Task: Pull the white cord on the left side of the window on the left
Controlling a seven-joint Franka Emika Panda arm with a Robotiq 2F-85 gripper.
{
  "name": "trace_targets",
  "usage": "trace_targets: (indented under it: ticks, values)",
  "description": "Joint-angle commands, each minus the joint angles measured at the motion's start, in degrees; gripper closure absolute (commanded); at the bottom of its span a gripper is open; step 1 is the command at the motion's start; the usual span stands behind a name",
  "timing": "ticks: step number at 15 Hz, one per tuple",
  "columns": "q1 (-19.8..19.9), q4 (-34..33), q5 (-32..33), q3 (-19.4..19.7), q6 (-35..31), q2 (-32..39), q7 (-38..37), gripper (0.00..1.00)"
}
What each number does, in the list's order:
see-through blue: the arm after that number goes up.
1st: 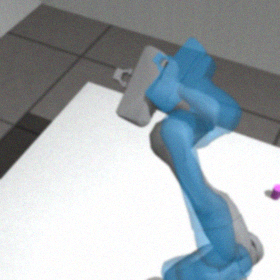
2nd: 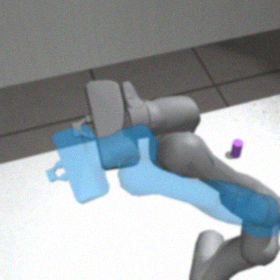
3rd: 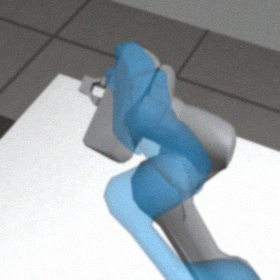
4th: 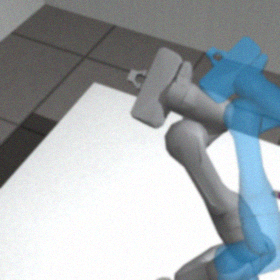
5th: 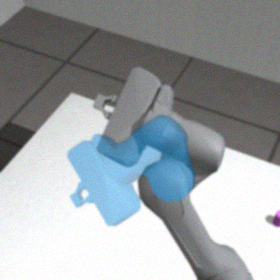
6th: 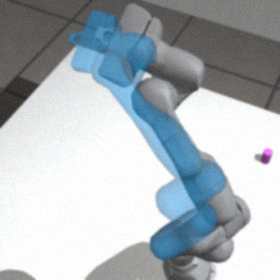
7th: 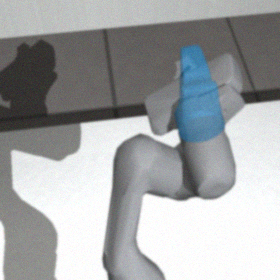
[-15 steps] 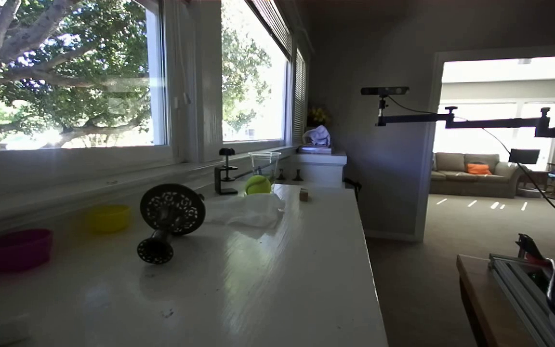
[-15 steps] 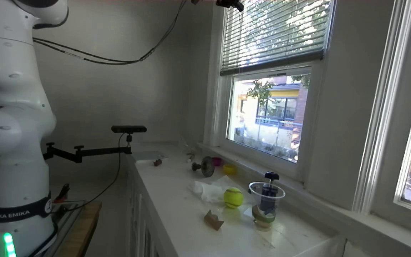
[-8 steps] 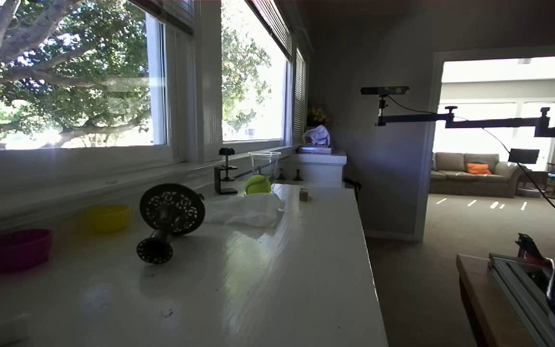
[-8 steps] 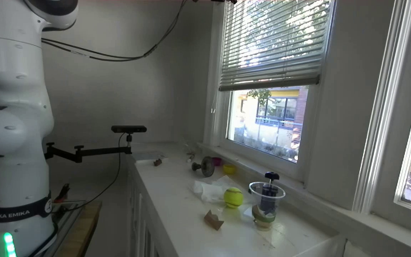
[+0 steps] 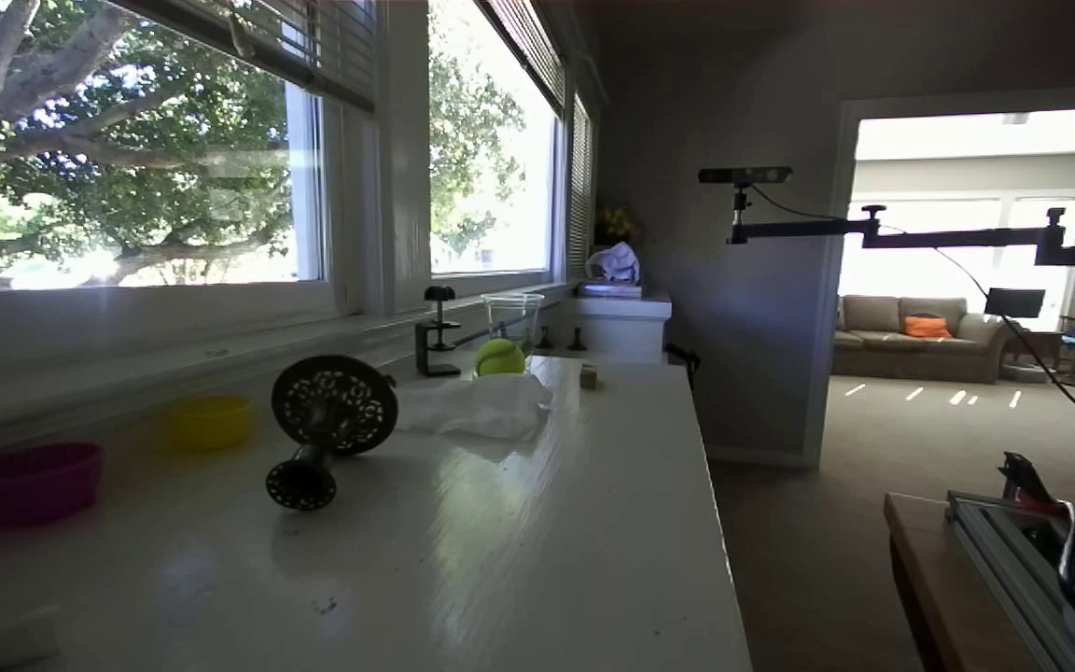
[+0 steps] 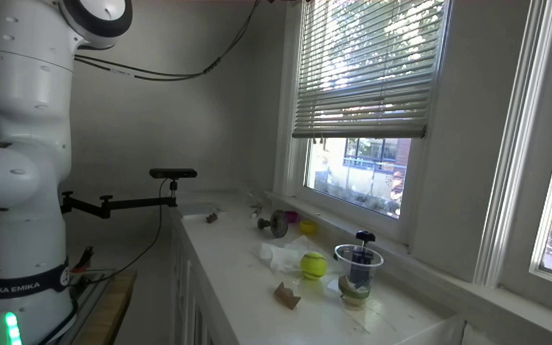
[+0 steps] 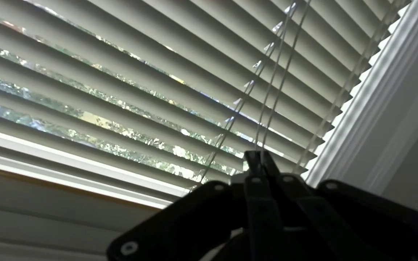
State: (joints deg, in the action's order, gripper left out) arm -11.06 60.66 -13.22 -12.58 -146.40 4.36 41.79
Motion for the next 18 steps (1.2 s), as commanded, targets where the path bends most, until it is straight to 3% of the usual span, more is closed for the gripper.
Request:
trace_targets:
  ticks: [1, 2, 3, 4, 6, 9, 14, 18]
  values:
    - [1.5, -3.7, -7.4, -0.4, -0.1, 2.2, 8.2, 1.00]
    - [1.9, -3.4, -8.8, -0.4, -0.2, 2.2, 9.4, 1.00]
    - [2.4, -3.6, -10.0, -0.3, 0.4, 2.2, 10.4, 0.73]
    - [2.6, -3.3, -10.8, -0.2, 0.2, 2.0, 11.1, 0.72]
    - [3.7, 0.1, -12.3, 0.4, 1.5, -0.3, 10.9, 0.60]
    - [6.5, 10.2, -16.1, 2.2, 6.1, -7.0, 9.5, 0.38]
    - [9.5, 24.0, -19.6, 6.6, 18.6, -16.1, 7.7, 0.03]
    - [9.5, 32.5, -18.8, 8.3, 28.6, -20.4, 6.0, 0.00]
